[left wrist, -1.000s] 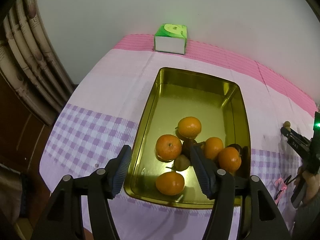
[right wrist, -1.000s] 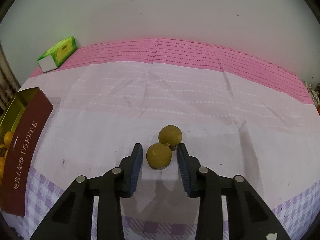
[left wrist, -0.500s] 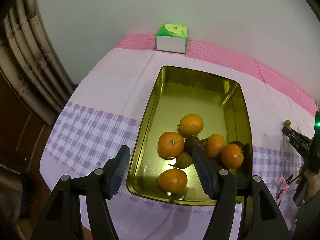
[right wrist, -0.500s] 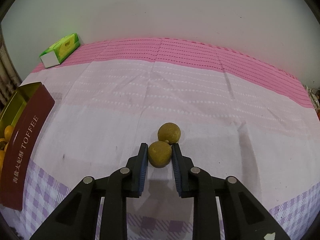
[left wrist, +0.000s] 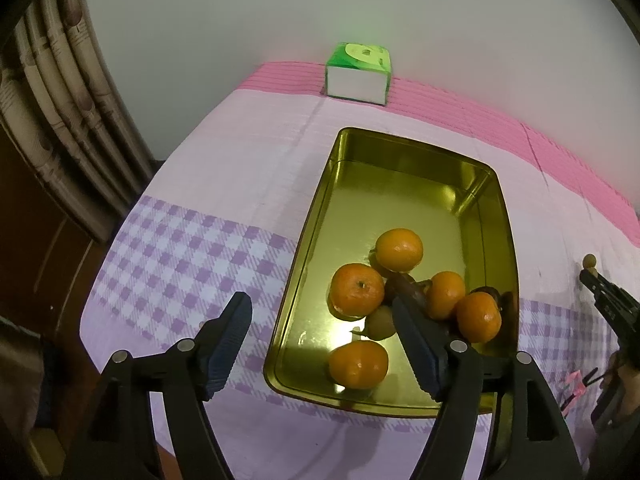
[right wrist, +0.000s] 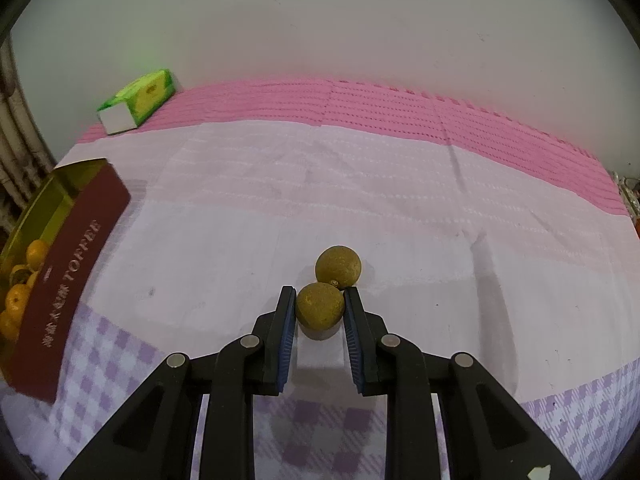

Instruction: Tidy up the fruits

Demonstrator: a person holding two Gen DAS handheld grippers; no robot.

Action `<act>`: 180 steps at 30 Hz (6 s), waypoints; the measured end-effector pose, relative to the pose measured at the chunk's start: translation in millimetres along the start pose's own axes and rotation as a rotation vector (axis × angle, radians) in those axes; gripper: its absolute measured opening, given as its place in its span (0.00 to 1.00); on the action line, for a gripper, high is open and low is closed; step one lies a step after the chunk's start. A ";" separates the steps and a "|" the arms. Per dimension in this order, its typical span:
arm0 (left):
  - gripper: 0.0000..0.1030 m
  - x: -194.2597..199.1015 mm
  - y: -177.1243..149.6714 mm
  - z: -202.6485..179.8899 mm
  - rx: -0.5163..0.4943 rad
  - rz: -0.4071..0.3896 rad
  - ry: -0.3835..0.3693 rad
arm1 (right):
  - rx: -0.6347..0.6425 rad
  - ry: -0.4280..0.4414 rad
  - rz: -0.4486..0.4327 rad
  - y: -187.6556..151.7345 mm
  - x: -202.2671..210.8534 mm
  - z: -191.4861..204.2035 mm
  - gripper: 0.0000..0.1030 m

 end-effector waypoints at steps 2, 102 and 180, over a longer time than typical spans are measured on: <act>0.75 -0.7 0.5 0.8 0.001 0.001 0.001 | 0.005 0.011 -0.006 0.2 5.3 2.4 0.21; 0.83 -1.1 -7.0 -13.9 -0.083 -0.010 0.052 | 0.230 0.248 -0.024 -25.9 109.7 175.9 0.99; 0.83 3.8 -14.1 -27.0 -0.131 -0.010 0.071 | 0.251 0.208 -0.015 -25.1 104.6 172.9 0.99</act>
Point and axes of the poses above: each gripper's, at about its wrist camera, not at the fingertips, and x roughly against the way its jaws point, z to its left, y to its top, the point moved 6 cm from there along -x, roughly the way its jaws point, and after that the axes turned 13 degrees about -y, right-handed, at the moved point
